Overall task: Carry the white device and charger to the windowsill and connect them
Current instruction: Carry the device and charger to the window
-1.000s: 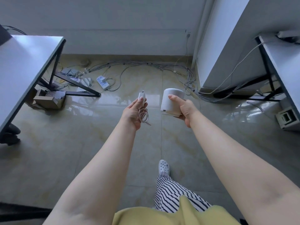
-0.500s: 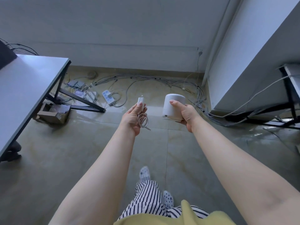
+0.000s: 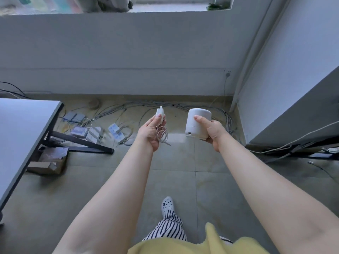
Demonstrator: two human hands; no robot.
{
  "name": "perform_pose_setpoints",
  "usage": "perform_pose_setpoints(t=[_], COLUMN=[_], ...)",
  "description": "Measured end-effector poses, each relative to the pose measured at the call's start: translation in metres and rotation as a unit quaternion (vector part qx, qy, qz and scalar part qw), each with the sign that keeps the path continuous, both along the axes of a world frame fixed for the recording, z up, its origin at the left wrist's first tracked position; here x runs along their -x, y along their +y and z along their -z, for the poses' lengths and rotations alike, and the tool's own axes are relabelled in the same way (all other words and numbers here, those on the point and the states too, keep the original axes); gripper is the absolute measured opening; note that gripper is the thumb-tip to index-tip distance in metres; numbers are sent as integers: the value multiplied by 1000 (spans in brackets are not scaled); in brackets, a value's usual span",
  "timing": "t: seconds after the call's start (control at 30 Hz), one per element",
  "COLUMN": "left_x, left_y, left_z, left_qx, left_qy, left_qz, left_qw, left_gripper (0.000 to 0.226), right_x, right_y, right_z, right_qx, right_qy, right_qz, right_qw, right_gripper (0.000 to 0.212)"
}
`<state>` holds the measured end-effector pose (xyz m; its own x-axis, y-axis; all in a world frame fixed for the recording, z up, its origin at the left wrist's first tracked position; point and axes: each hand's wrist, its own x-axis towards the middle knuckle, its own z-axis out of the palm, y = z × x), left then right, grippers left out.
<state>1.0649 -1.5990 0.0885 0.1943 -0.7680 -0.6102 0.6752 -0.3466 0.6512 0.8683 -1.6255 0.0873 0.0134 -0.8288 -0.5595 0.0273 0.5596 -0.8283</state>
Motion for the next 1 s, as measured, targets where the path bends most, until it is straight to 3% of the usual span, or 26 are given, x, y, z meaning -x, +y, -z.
perform_pose_setpoints(t=[0.13, 0.33, 0.5, 0.67, 1.0], left_x=[-27, -47, -67, -73, -84], left_y=[-65, -143, -215, -291, -442], left_z=[-5, -5, 2, 3, -7], left_qx=[7, 0, 2, 8, 12], left_qy=[-9, 6, -8, -5, 17], left_qz=[20, 40, 40, 39, 14], left_qw=[1000, 999, 999, 999, 1000], left_gripper=[39, 37, 44, 44, 39], right_x=[-23, -45, -60, -69, -85], right_y=[-57, -133, -203, -282, -452], right_z=[-6, -11, -10, -9, -20], right_qx=[7, 9, 12, 14, 23], right_qy=[-5, 4, 3, 2, 15], right_qz=[16, 22, 15, 4, -36], right_qw=[1000, 1000, 1000, 1000, 999], right_gripper=[29, 39, 27, 37, 33])
